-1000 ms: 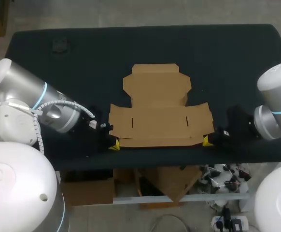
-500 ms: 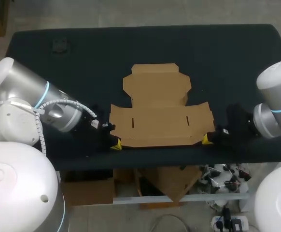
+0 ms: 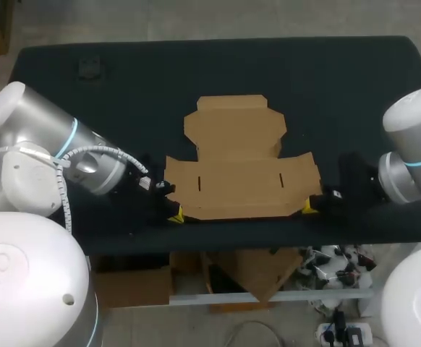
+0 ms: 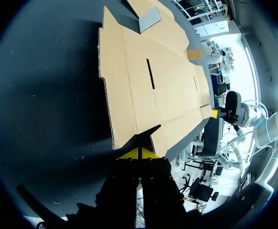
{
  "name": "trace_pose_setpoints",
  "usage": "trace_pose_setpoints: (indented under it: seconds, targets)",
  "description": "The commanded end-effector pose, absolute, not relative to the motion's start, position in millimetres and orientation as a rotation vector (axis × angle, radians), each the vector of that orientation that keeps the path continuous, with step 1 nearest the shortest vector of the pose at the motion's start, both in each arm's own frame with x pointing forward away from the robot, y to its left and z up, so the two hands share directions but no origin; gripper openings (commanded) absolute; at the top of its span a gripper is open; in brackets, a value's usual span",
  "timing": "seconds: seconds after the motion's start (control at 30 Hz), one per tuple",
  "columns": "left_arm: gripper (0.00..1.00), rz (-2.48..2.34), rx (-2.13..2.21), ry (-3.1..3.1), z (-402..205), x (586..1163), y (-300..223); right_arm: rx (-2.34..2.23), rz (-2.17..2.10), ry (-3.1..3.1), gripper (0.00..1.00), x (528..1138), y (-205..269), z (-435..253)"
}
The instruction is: Assemble the packaging by folding the flat box into shape, placing the metal phone stand inside, and closing the box properly
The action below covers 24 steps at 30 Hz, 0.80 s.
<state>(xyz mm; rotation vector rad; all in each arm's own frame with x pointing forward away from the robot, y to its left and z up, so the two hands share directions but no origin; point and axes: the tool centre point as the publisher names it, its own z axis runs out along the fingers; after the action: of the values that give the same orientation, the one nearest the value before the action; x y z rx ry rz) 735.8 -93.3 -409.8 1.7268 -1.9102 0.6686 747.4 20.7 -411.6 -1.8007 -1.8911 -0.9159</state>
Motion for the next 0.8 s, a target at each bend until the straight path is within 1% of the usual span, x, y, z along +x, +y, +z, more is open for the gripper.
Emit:
trace_pose_setpoints:
  seconds: [0.03, 0.8]
  targets:
    - [0.0, 0.637, 1.741, -1.927, -407, 737, -99, -1.798, -0.905, -1.896, 0.0, 750, 23, -411]
    - [0.0, 0.543, 1.779, -2.011, -399, 743, -111, -1.797, -0.867, -1.928, 0.0, 756, 31, -407]
